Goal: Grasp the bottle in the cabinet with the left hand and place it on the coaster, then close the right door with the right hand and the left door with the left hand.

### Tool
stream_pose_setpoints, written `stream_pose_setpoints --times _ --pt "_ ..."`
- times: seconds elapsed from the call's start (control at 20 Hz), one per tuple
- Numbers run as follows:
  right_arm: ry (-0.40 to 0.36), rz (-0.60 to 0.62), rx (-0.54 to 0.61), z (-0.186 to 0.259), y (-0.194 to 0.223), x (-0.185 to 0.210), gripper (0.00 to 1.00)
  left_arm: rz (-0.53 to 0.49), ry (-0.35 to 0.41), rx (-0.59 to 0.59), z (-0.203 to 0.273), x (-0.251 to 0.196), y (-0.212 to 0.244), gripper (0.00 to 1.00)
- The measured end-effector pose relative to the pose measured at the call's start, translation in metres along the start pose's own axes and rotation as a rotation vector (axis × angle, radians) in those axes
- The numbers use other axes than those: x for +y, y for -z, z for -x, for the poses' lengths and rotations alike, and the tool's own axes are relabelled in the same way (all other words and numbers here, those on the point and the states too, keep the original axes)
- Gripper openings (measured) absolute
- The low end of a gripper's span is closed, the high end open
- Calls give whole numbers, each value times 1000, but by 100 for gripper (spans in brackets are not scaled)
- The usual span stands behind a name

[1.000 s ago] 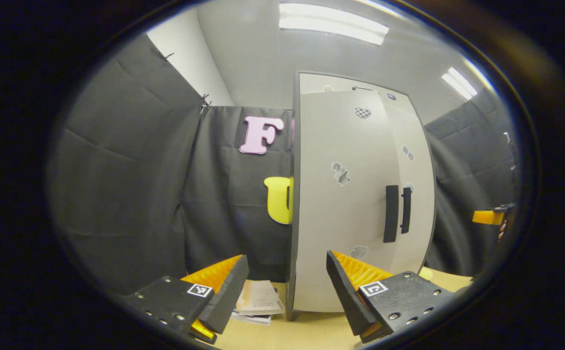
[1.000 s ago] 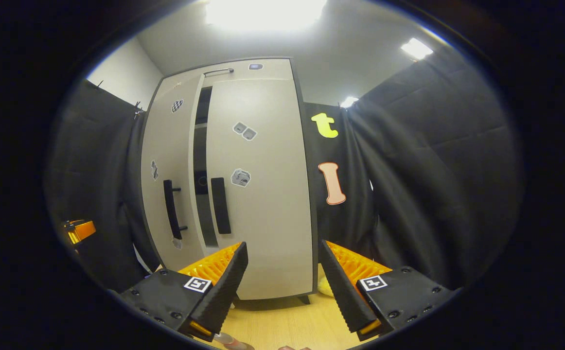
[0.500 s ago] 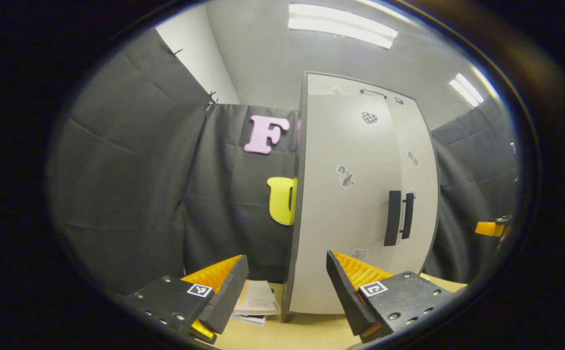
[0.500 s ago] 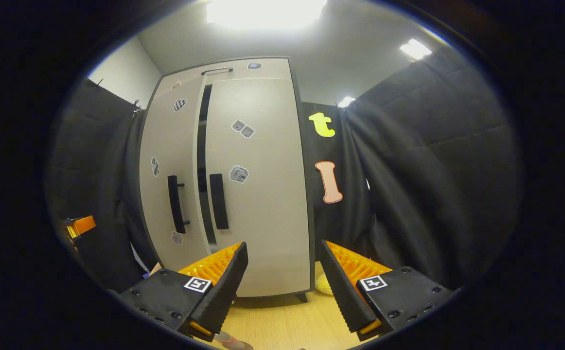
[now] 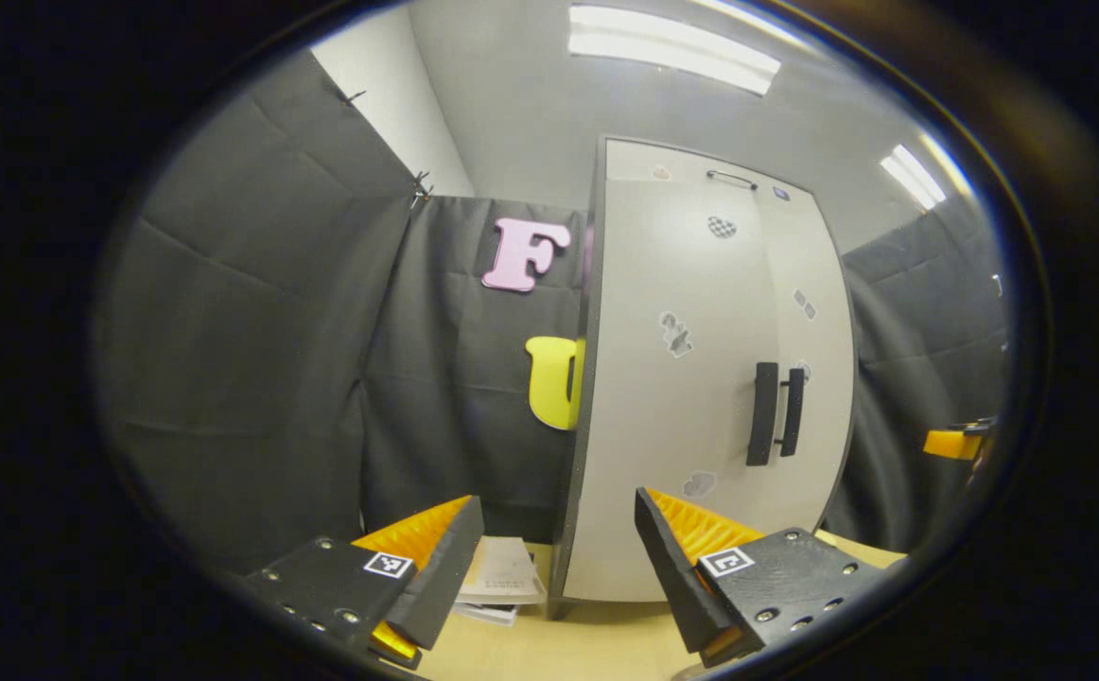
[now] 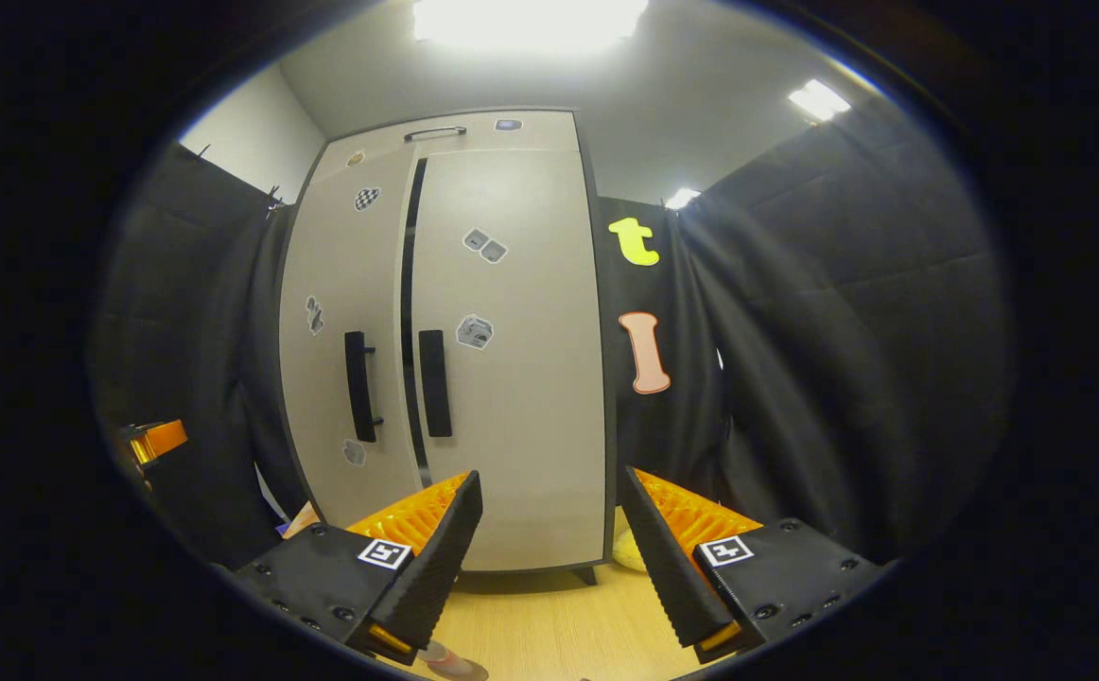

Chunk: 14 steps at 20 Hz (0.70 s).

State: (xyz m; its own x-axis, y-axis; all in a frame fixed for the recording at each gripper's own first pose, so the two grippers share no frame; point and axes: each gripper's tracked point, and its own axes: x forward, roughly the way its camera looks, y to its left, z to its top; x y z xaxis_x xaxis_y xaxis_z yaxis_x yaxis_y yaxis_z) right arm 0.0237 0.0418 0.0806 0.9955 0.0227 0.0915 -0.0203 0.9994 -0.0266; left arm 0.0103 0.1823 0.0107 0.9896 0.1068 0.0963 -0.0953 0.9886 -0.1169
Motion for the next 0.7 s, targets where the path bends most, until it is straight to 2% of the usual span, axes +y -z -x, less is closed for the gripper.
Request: stream_pose_setpoints --times 0.25,0.65,0.7 --pt "-5 1 8 0 -6 -4 95 12 -19 1 10 1 5 93" --pt "-8 -26 29 -6 -3 -1 95 55 9 60 8 -7 27 93" --pt "-16 -17 34 -7 -2 0 91 51 2 55 7 -7 24 94"
